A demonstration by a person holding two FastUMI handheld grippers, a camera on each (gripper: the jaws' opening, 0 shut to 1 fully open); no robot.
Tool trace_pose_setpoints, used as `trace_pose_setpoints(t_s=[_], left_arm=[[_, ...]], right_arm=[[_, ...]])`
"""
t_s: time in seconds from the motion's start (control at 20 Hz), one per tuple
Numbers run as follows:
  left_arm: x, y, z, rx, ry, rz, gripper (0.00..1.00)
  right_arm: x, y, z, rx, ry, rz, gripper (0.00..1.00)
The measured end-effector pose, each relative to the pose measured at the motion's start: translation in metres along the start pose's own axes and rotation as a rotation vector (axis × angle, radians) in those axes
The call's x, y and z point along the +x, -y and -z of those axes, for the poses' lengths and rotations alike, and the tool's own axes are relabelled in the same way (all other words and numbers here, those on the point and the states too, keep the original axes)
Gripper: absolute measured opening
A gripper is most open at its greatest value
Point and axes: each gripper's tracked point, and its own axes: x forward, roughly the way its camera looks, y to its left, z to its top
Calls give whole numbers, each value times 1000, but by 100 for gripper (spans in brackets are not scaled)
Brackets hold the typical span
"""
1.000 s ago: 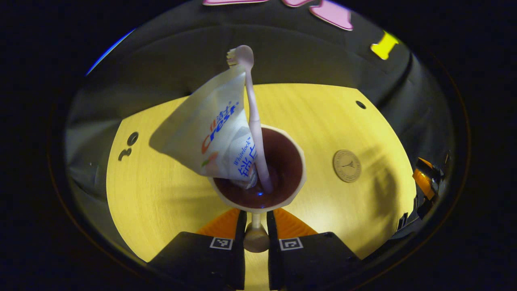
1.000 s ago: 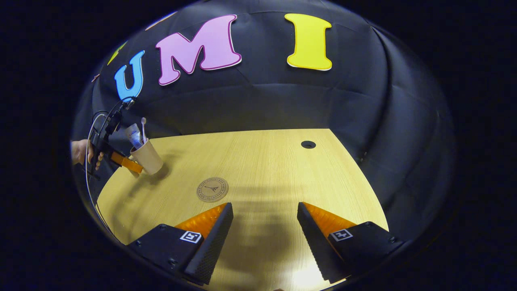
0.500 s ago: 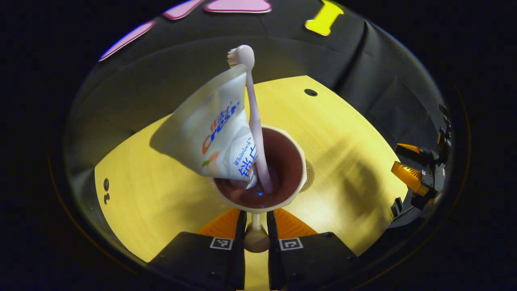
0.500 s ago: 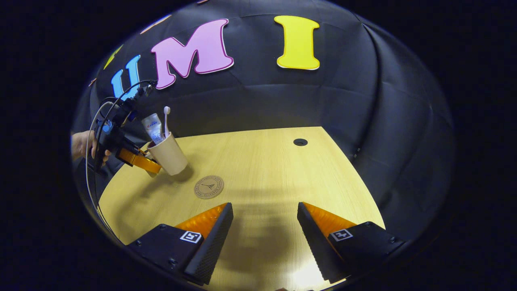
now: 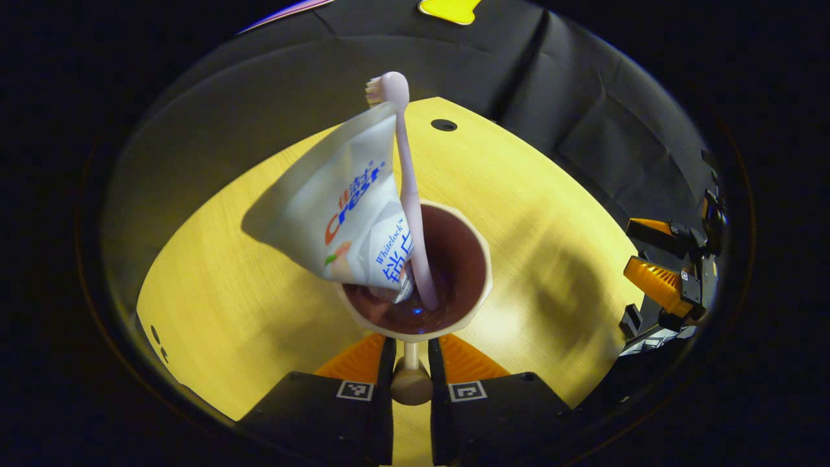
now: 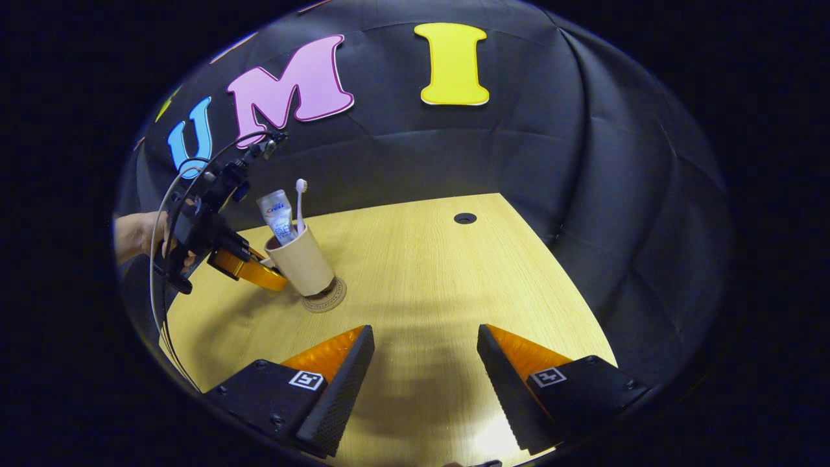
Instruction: Put the toothbrush and toothpaste on the desktop into the cup, then pick up the cup and place it on the coaster on the desktop.
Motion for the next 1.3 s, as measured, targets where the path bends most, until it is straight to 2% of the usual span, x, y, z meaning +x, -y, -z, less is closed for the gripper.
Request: trace_pose_setpoints(t_s=[0.05, 0.1, 0.15, 0.2, 0.25, 0.35, 0.4, 0.5, 0.55, 0.65, 0.85, 0.9, 0.95, 1.05, 1.3], left_arm=[[2, -4, -1, 3, -9, -3, 32], [8, -1, 1, 6, -15, -9, 28], [13, 2, 2, 9, -20, -12, 32], [17, 6, 3, 8, -20, -12, 28], [19, 8, 2, 8, -17, -11, 33], [22, 14, 3, 15, -7, -19, 24], [21, 11, 2, 22, 0, -27, 35], [14, 6, -5, 33, 11, -35, 37], [10, 6, -7, 34, 17, -40, 33], [2, 8, -10, 22, 34, -42, 39], [-18, 15, -7, -33, 98, -49, 62], [-25, 16, -1, -49, 118, -53, 76], [-31, 19, 3, -67, 144, -59, 81], [-51, 17, 18, -99, 192, -105, 100], [-98, 30, 54, -179, 385, -232, 98]], right_arm=[[-1, 0, 1, 3, -1, 1, 98], [-1, 1, 2, 5, -1, 2, 98], [-1, 2, 3, 8, -2, 3, 99], [-1, 1, 3, 10, -4, 3, 98], [-1, 1, 4, 10, -4, 4, 98], [0, 2, 4, 11, -7, 4, 98], [0, 2, 4, 13, -8, 3, 98], [-1, 0, 4, 14, -7, -2, 98], [-1, -2, 4, 13, -7, -5, 98], [-2, -6, 2, 6, -6, -15, 98], [-9, -13, -2, -11, 9, -27, 98], [-12, -15, -4, -15, 14, -28, 98], [-14, -17, -7, -18, 19, -29, 98], [-22, -23, -13, -25, 33, -35, 98], [-44, -42, -27, -61, 63, -41, 98]])
